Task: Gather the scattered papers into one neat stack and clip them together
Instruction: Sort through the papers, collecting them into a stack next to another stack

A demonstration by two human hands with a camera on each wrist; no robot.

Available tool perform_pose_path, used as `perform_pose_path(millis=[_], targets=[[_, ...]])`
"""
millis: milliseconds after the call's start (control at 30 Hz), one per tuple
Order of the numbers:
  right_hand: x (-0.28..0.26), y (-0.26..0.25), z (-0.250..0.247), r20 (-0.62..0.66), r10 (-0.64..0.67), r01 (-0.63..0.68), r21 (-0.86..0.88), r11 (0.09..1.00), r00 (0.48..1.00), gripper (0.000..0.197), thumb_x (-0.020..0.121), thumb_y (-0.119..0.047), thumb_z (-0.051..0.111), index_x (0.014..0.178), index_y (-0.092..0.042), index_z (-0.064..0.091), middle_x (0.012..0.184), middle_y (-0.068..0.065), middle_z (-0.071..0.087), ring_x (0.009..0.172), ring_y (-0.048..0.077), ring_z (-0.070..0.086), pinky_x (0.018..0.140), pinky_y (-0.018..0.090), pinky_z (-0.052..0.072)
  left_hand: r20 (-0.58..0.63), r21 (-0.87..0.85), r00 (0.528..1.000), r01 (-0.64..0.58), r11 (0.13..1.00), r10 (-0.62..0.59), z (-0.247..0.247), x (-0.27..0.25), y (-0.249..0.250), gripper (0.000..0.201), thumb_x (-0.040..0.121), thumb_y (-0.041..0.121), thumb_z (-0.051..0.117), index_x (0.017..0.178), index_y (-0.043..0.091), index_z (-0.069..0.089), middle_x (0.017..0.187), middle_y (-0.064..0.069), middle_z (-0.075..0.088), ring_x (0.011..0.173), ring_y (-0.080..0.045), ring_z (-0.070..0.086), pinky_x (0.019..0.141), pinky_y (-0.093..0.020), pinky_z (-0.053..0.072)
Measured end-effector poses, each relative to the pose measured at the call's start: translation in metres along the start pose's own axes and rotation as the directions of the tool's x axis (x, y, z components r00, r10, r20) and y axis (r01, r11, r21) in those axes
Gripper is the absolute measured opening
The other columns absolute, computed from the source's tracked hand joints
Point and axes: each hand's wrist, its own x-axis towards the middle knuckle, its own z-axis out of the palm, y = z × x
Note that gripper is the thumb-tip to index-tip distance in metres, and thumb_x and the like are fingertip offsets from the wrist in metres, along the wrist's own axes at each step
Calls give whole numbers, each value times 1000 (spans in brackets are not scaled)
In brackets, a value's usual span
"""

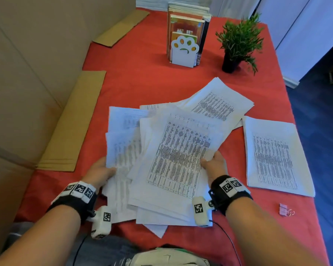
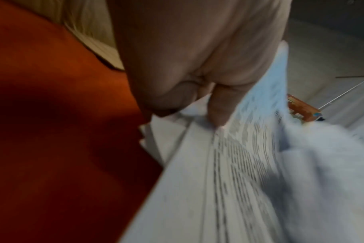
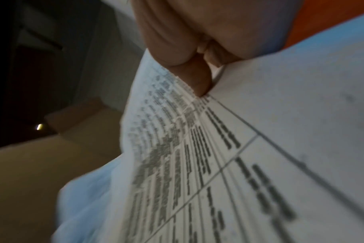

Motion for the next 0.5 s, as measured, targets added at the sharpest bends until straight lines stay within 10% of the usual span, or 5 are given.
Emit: perform_pose_path(millis=[133,300,400,500], targets=[[-9,14,18,74,-2,17,-202,979,997,32,81,0,52,113,-3,50,113,19,61,97,36,63,85,46,53,149,18,988,-41,999,38,24,-11,-1,35,81,43,66,110,23,62,107,1,68,100,-21,64,84,-37,52],[-13,16,16,-12,-213,195,-359,913,977,31,82,-1,52,109,-16,60,108,9,62,97,28,59,88,38,50,125,61,992,-29,998,21,43,-18,-4,50,80,0,68,127,8,52,115,-11,64,104,-29,61,89,-36,48],[-13,10,-2,-264,-172,29,-470,882,949,44,83,-7,56,126,-17,54,125,16,49,109,39,52,94,45,45,71,-1,997,3,1000,-3,40,-17,-3,45,83,-3,64,125,8,53,112,-12,63,100,-29,61,88,-38,47],[-14,12,-8,-177,-107,59,-255,965,978,49,82,5,46,127,-13,50,111,11,57,95,28,57,85,33,47,161,-11,987,-8,1000,9,38,-18,-1,35,81,7,69,113,15,58,104,-6,67,97,-27,63,87,-40,49]])
